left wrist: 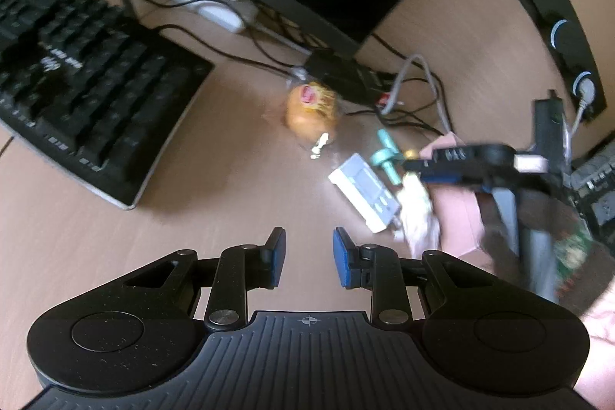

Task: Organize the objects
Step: 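Lower the knitted doll into the pink box with the right gripper and release, then grasp the small black-haired keychain figure among the cables with the right gripper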

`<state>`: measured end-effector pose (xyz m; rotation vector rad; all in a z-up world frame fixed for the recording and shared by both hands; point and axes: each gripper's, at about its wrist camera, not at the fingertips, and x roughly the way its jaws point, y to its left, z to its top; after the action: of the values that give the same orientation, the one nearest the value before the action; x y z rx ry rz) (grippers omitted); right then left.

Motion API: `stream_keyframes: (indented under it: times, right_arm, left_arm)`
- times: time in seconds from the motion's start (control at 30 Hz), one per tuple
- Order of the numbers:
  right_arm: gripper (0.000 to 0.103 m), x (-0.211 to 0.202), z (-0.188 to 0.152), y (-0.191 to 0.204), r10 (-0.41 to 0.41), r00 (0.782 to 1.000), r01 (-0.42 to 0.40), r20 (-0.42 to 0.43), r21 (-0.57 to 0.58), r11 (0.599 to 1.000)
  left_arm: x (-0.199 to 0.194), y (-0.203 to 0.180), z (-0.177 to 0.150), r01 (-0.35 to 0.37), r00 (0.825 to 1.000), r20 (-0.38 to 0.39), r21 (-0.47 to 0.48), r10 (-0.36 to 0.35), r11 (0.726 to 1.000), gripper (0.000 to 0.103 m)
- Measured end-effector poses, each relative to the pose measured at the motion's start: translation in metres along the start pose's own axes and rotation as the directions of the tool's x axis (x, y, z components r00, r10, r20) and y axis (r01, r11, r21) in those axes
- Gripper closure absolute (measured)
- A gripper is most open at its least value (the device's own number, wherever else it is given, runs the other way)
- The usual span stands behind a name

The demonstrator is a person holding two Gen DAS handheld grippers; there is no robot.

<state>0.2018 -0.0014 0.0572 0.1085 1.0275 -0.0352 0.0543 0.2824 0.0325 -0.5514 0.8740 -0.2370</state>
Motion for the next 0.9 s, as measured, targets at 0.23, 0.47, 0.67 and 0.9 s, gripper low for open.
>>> stream_keyframes:
  times: [0.23, 0.47, 0.67, 0.9]
  right_arm:
    - [0.049, -0.022, 0.027, 0.033, -0.090, 0.929, 0.200, 0.358, -0.281, 0.939]
    - [0.060, 0.053, 0.061, 0.042, -0.134, 0.942, 0.247, 0.309, -0.363, 0.898]
    - [0.075, 0.063, 0.069, 0.040, -0.102, 0.948, 0.218, 0.302, -0.380, 0.899]
    - [0.103, 0.027, 0.045, 0.029, -0.084, 0.940, 0.196, 0.331, -0.325, 0.925]
  left_arm:
    - [0.007, -0.006, 0.001, 0.011, 1.000, -0.012, 0.058, -0.010, 0.998, 0.073]
    - [-0.005, 0.014, -0.003, -0.044, 0.999, -0.007, 0.080, 0.044, 0.996, 0.073]
    - [-0.003, 0.033, -0.006, -0.086, 0.996, -0.022, 0.016, 0.087, 0.996, 0.073]
    - [0.009, 0.017, -0.003, -0.028, 0.998, -0.047, 0.053, 0.030, 0.998, 0.073]
